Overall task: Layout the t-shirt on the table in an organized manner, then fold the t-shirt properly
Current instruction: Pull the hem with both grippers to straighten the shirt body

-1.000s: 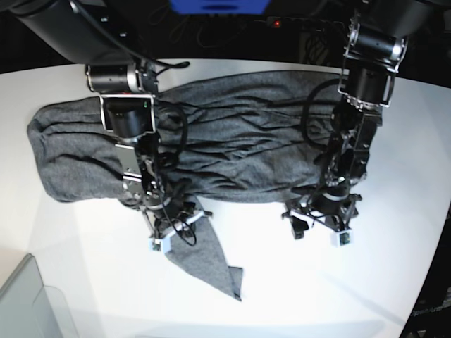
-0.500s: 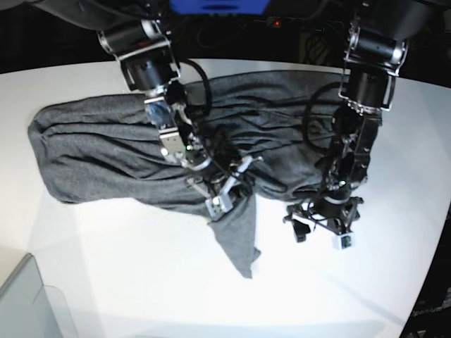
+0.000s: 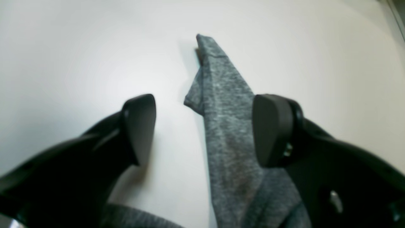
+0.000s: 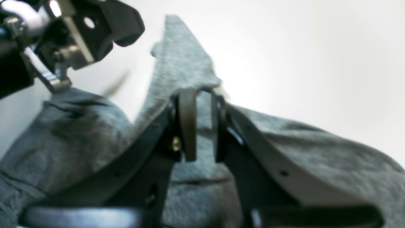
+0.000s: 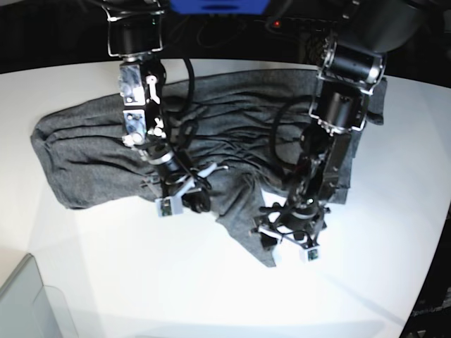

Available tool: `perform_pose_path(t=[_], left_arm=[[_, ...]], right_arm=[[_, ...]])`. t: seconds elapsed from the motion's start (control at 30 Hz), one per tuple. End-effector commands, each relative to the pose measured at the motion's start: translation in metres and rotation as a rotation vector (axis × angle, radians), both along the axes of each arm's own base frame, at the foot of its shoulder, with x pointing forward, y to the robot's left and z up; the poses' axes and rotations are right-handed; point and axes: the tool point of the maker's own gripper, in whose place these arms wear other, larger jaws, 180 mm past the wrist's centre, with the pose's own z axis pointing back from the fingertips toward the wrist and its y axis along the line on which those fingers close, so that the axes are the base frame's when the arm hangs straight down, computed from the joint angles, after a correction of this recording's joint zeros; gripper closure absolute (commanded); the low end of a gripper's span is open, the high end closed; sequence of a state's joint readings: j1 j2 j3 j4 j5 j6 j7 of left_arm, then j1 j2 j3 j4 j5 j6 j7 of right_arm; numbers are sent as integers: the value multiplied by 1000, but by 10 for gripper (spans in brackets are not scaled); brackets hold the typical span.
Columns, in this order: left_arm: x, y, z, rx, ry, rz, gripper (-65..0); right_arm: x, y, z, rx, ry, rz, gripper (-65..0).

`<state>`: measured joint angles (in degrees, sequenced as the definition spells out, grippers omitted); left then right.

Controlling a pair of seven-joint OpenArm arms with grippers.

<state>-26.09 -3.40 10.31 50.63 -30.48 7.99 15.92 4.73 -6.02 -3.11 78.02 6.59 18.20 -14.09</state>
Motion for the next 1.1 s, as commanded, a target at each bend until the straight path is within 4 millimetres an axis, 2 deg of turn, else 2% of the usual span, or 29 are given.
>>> perform_pose_path(t=[0.0,0.1,0.27,0.47,0.67,0.8,0.97,1.07], left_arm=[[20,-3,24,-6,-64,9,-462],[22,-11,9,-11,-6,12,-462],[27,-18,10,-16,-24,19,-457],[16,-17,-6,-12,9,19,-444],[5,-42,-16,23,24,-62,-282],[4,-45,-17,29,24,-75,-210],[6,-44,-13,24,14,-69,0],[9,-42,-5,23,-7,-66,-9]], right_arm=[[11,-3,26,26,-71,-14,-74],[6,-22,23,10,-36,-57,-74],[7,-43,19,-19,-29,-84,-74],[7,-54,17,-43,-27,-89,-74],[7,-52,17,-42,-27,-84,-74],[8,-51,19,-41,-32,-83,-74],[9,-51,19,-43,-34,-83,-74],[8,-51,14,-42,-20,-82,-74]])
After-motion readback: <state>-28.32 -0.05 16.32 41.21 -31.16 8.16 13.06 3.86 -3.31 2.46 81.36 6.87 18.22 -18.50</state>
